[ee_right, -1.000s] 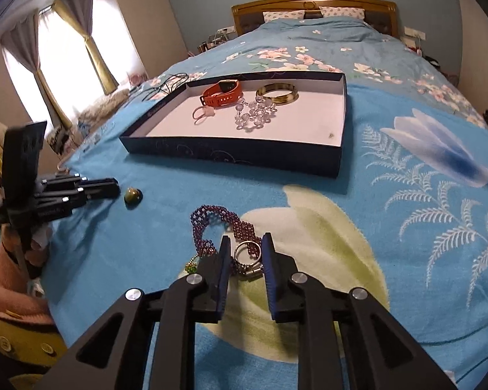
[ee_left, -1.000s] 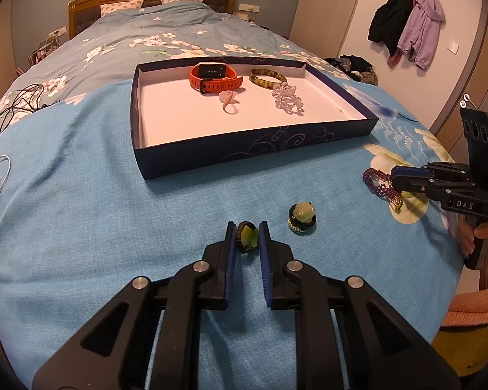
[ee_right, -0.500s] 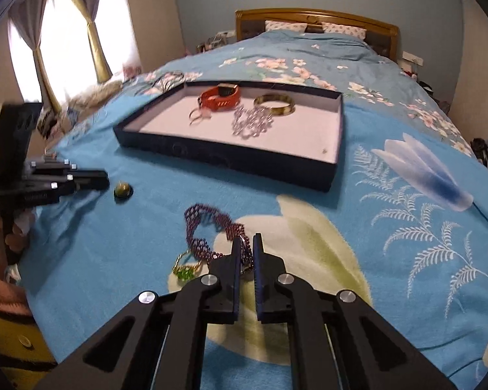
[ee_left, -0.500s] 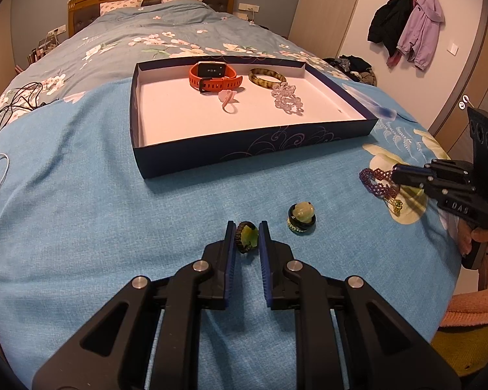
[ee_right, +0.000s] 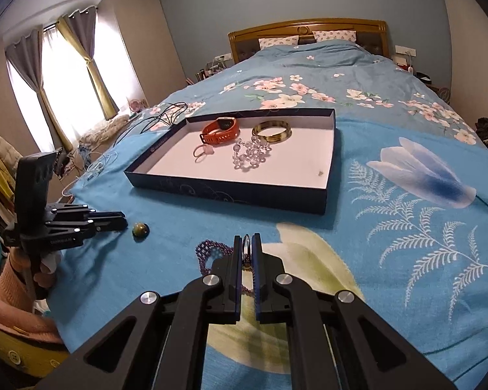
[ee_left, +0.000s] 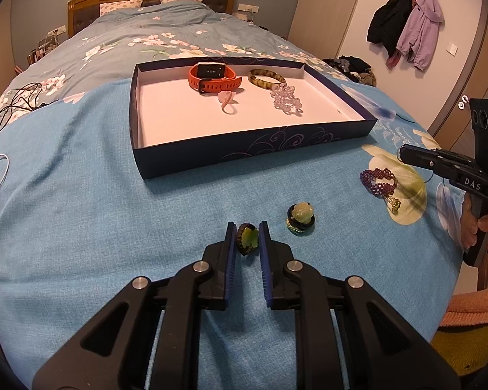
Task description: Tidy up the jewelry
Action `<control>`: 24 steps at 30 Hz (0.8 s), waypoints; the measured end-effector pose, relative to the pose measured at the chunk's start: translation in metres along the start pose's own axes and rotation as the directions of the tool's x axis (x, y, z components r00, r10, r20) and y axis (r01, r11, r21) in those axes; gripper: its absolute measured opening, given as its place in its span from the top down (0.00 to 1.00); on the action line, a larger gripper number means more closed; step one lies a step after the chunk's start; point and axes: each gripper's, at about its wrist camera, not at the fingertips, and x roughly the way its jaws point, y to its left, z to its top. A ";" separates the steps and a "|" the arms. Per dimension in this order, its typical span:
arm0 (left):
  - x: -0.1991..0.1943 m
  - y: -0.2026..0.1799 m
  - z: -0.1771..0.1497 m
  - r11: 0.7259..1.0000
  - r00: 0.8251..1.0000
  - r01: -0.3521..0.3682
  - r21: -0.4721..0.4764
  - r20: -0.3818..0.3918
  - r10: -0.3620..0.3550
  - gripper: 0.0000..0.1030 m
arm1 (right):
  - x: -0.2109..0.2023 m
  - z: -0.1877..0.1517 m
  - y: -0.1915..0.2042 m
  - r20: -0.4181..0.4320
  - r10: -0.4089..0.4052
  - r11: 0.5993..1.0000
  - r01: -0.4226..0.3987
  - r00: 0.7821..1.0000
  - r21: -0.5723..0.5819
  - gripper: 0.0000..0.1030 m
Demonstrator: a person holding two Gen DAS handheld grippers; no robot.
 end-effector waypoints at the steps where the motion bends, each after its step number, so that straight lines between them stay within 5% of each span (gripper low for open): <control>1: 0.000 0.000 0.000 1.000 1.000 0.000 0.001 0.001 0.000 0.87 | 0.000 0.001 0.000 0.004 0.006 1.000 -0.006 1.000 0.001 0.96; 24: -0.026 -0.014 0.022 0.998 0.994 -0.035 0.047 0.110 0.029 0.87 | 0.009 0.031 0.012 0.063 0.080 0.997 -0.079 0.995 -0.009 0.96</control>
